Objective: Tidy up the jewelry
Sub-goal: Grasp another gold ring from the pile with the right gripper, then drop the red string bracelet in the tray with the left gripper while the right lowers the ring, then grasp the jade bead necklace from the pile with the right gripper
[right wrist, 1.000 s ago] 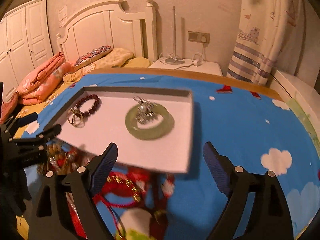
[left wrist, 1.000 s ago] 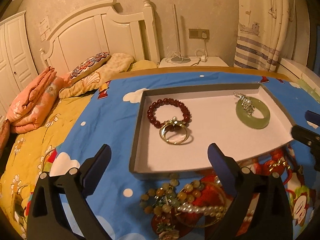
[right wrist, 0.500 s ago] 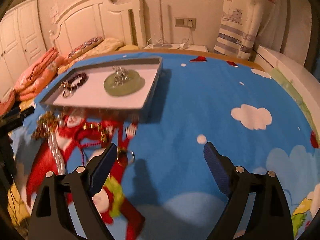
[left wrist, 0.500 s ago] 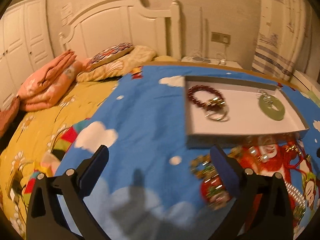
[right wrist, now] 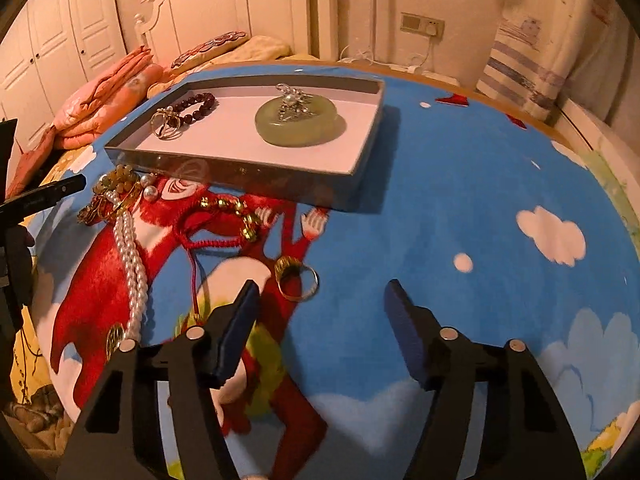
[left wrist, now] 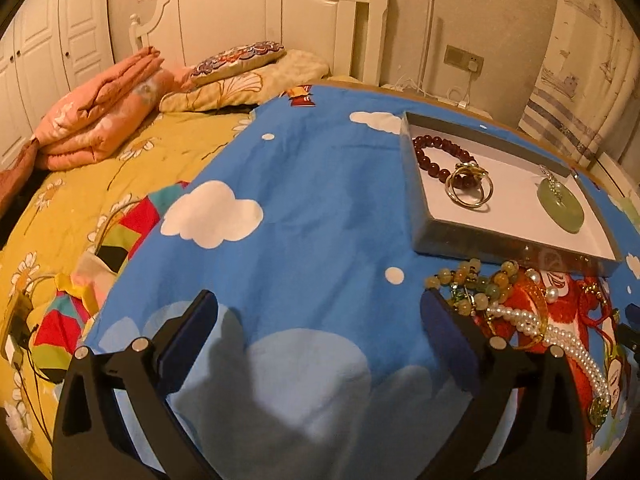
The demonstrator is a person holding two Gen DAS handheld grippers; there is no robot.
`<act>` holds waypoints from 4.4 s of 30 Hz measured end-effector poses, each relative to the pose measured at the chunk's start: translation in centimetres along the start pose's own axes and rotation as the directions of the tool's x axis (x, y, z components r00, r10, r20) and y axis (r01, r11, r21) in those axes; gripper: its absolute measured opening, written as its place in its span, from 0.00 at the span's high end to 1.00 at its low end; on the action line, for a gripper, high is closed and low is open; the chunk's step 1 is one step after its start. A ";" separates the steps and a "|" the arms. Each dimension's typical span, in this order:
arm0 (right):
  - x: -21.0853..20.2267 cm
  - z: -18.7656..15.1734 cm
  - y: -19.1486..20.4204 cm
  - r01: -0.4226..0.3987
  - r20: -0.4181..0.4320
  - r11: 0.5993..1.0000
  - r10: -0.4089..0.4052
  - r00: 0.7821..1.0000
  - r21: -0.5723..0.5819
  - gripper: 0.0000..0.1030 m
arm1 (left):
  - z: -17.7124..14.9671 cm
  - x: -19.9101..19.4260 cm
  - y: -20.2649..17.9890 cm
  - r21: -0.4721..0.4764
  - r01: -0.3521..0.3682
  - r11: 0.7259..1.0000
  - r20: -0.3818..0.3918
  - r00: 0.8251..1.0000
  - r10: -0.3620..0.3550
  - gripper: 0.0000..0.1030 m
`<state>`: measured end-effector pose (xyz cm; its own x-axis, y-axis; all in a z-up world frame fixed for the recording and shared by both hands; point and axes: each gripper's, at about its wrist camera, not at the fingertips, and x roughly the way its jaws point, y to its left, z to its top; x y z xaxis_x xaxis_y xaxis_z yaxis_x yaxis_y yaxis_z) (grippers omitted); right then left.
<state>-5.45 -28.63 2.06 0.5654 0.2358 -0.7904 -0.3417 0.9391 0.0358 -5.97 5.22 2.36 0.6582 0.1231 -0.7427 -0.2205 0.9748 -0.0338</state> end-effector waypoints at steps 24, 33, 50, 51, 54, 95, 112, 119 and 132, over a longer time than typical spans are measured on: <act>-0.2 0.2 1.5 -0.023 0.023 0.999 0.024 0.999 -0.025 0.79 | -0.5 -2.6 -1.7 0.037 0.195 0.980 0.075 0.978 -0.197 0.03; -1.6 -0.4 -0.1 -0.018 0.078 0.998 0.014 0.997 0.056 0.79 | -1.8 -4.3 -17.3 0.459 0.423 0.781 -0.097 0.898 -0.429 0.03; -3.2 -1.4 -1.1 -0.065 0.158 0.994 0.050 0.986 0.087 0.78 | -2.6 -2.0 -21.3 0.508 0.479 0.716 -0.202 0.874 -0.442 0.96; -3.3 -1.5 -1.1 -0.066 0.161 0.994 0.051 0.986 0.087 0.78 | -2.5 -2.2 -21.1 0.503 0.480 0.719 -0.194 0.873 -0.447 0.96; -3.4 -1.5 -1.0 -0.062 0.167 0.994 0.047 0.985 0.085 0.79 | -2.3 -3.3 -20.5 0.504 0.464 0.728 -0.157 0.878 -0.452 0.96; -2.1 6.3 2.7 -0.052 0.235 0.997 0.063 0.970 -0.056 0.78 | 5.9 -3.8 -17.7 0.495 0.301 0.815 0.072 0.921 -0.384 0.96; 4.8 8.6 0.7 -0.069 0.101 0.997 0.064 0.993 0.040 0.76 | 8.8 3.8 -20.0 0.509 0.110 0.854 0.083 0.981 -0.175 0.83; 3.6 8.3 -0.3 -0.087 0.148 0.992 0.073 0.986 0.091 0.57 | 8.8 1.5 -17.2 0.462 0.064 0.885 0.167 0.973 -0.158 0.26; -0.2 6.2 2.0 -0.146 0.186 0.988 0.135 0.973 0.049 0.57 | 4.3 -2.8 -5.3 0.295 -0.035 0.955 0.188 0.982 -0.022 0.09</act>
<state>-1.59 -25.27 6.03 0.6439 0.4027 -0.6506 -0.3837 0.9056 0.1808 -3.52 0.47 7.47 0.7867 0.1346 -0.6025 -0.0213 0.9813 0.1914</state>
